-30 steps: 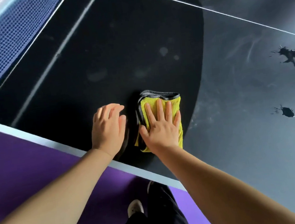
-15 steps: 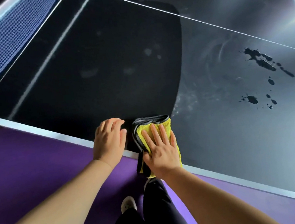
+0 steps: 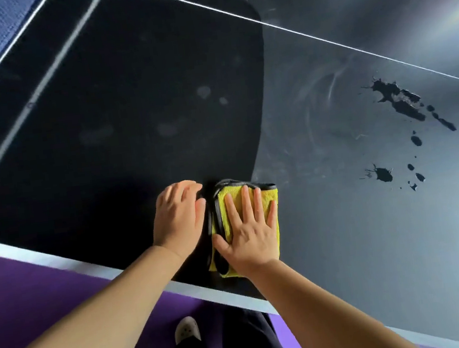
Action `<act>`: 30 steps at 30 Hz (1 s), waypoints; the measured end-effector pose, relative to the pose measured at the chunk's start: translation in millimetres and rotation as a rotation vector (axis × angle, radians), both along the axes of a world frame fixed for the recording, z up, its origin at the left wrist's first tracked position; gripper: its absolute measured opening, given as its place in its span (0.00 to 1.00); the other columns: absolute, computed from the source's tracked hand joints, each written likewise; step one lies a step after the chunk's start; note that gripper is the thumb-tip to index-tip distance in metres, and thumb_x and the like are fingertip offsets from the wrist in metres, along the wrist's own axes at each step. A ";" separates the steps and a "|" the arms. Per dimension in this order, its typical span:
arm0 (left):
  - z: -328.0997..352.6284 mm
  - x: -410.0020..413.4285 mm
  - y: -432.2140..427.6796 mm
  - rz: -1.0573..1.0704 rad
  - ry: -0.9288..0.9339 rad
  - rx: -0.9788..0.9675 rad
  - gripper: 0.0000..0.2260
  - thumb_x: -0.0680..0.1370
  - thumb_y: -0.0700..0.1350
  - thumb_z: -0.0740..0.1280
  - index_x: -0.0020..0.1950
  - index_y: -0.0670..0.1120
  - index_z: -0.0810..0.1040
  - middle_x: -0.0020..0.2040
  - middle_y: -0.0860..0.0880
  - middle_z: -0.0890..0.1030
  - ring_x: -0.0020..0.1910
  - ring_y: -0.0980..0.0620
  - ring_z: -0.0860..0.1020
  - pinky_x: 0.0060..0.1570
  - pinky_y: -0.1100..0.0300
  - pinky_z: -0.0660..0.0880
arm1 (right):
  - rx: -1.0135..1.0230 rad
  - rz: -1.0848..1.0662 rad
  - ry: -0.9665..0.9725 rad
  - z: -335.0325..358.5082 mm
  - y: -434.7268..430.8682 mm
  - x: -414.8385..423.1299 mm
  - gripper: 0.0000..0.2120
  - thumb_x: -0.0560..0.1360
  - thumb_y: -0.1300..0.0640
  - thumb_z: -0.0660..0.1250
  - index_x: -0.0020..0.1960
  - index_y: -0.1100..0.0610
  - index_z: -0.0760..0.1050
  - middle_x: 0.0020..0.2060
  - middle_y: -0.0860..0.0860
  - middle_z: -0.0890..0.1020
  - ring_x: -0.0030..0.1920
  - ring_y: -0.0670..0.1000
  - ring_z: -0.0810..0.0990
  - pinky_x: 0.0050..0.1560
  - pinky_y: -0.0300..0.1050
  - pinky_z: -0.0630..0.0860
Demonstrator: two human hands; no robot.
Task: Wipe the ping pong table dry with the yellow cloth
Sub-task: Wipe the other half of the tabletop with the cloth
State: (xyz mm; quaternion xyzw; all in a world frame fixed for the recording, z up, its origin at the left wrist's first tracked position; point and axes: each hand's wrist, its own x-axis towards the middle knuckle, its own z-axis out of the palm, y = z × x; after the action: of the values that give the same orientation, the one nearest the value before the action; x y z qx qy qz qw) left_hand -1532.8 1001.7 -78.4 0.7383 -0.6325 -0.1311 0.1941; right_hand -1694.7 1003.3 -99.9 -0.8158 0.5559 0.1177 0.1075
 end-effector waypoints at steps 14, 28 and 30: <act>-25.5 -58.2 -184.6 0.207 0.041 -0.073 0.18 0.76 0.48 0.57 0.60 0.41 0.77 0.58 0.43 0.78 0.58 0.43 0.74 0.60 0.48 0.69 | -0.067 -0.052 -0.021 -11.2 -284.0 -4.8 0.37 0.76 0.32 0.46 0.80 0.45 0.41 0.80 0.53 0.41 0.78 0.56 0.35 0.75 0.63 0.36; -53.7 -70.5 -256.2 0.077 -0.281 0.087 0.21 0.77 0.50 0.55 0.65 0.42 0.75 0.63 0.45 0.76 0.61 0.46 0.70 0.61 0.51 0.63 | -0.131 -0.114 -0.084 -23.7 -496.9 14.2 0.35 0.77 0.34 0.48 0.81 0.45 0.45 0.80 0.54 0.44 0.79 0.59 0.39 0.75 0.64 0.38; -53.6 -70.2 -258.2 0.080 -0.263 0.052 0.20 0.77 0.49 0.55 0.64 0.41 0.75 0.62 0.45 0.76 0.60 0.46 0.71 0.61 0.50 0.64 | -0.131 -0.105 -0.093 -23.1 -522.3 10.1 0.35 0.77 0.35 0.48 0.81 0.45 0.46 0.80 0.54 0.45 0.79 0.58 0.40 0.76 0.63 0.38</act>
State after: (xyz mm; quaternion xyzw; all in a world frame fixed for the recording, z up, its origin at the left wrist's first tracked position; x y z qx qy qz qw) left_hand -1603.0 743.5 -132.0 0.7785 -0.6189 -0.0417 0.0953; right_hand -1684.6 481.0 -123.1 -0.7954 0.5988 0.0373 0.0857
